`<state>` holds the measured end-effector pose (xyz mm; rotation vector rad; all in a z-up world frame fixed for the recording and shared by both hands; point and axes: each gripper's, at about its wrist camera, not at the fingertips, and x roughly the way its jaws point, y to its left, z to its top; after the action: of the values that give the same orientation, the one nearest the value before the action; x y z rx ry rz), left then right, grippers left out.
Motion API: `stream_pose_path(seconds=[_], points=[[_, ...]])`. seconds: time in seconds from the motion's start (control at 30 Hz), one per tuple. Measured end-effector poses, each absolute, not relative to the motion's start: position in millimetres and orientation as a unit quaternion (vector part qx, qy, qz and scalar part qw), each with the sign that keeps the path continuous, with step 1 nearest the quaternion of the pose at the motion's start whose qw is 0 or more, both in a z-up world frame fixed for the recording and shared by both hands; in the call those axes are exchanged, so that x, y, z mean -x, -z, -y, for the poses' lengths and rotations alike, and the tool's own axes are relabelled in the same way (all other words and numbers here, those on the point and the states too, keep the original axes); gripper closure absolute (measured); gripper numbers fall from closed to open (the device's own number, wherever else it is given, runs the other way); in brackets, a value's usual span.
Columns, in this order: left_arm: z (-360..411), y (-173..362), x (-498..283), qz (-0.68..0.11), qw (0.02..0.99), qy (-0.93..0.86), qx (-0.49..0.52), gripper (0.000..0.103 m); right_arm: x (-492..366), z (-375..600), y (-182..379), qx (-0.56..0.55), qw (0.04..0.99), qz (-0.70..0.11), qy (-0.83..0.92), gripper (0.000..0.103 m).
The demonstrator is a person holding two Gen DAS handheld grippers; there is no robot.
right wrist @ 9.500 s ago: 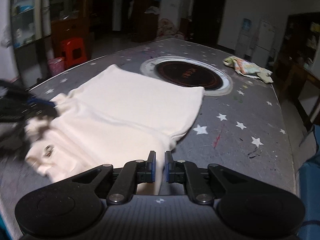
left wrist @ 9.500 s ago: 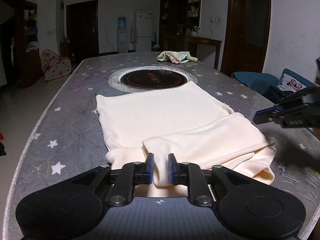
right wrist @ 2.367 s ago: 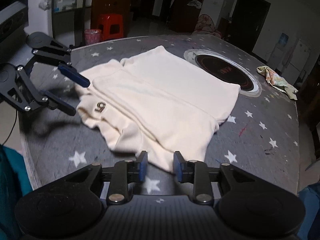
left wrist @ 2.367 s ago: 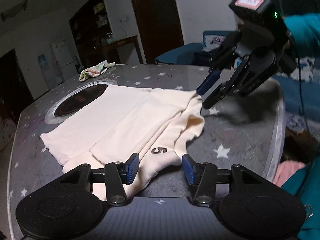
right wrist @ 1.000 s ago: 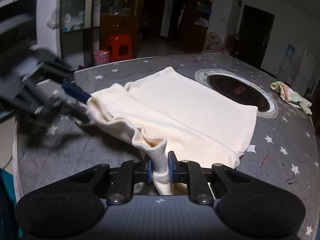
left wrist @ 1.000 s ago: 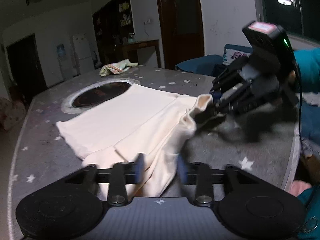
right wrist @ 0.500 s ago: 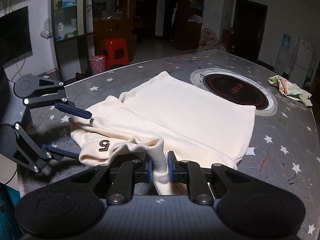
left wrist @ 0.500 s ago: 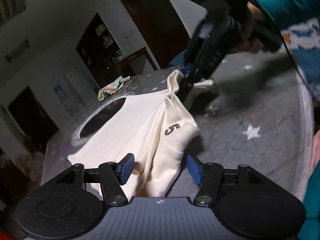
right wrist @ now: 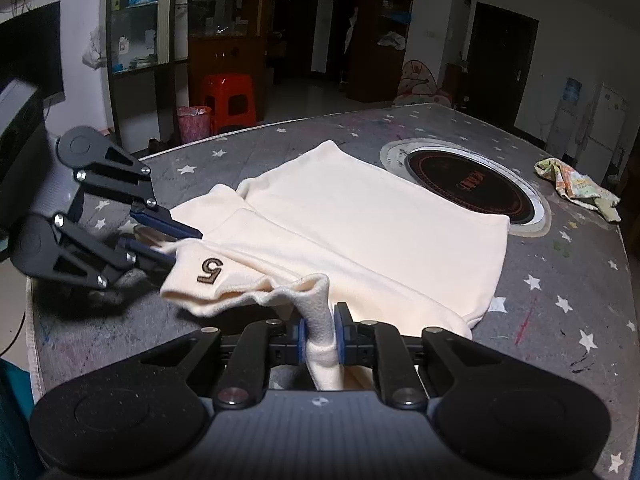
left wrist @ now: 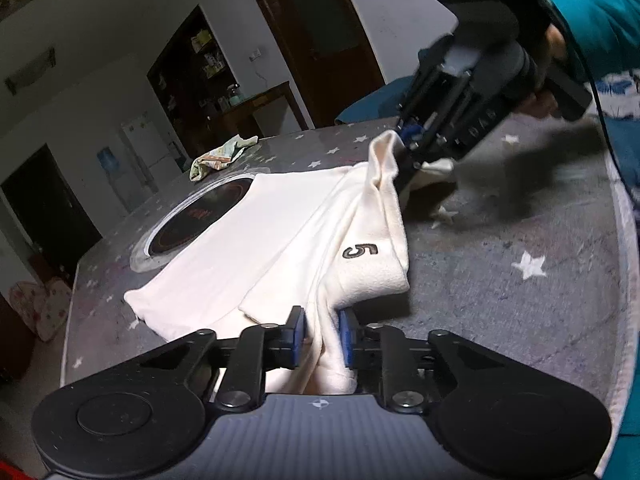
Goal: Fold clothes
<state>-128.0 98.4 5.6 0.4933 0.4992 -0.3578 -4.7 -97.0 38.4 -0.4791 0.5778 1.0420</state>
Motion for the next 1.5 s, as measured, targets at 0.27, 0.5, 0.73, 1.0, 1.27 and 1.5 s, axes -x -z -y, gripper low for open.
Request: stream_pose_path(seconds=[0.27,0.5,0.73,1.0,1.27,1.5], points=[[-119.1,-23.1,138.7,-0.251,0.938,0.179,-0.158,0.088,21.7,102.6,-48.1,0.229,0.793,-0.254,-0.505,0.093],[-125.6,-47.1,182.7,-0.255,0.939,0.197,-0.121,0.088,62.5,115.7,-67.0,0.238,0.766,-0.251,-0.542,0.093],[-122.1,-73.4,233.7,-0.259,0.936,0.211,-0.112,0.088,111.2,128.9,-90.7,0.242,0.726,-0.267,-0.586,0.093],[-127.1,-88.0,205.5,-0.242,0.943,0.198,-0.117,0.088,95.7,122.8,-116.9,0.229,0.742,-0.259,-0.575,0.095],[-147.9,-94.1,119.0,-0.258,0.942,0.186,-0.104,0.088,27.7,102.1,-122.8,0.222,0.771,-0.245,-0.543,0.095],[-159.5,-51.3,36.0,-0.311,0.938,0.133,-0.082,0.087,-38.3,64.2,-82.9,0.220,0.792,-0.271,-0.501,0.095]])
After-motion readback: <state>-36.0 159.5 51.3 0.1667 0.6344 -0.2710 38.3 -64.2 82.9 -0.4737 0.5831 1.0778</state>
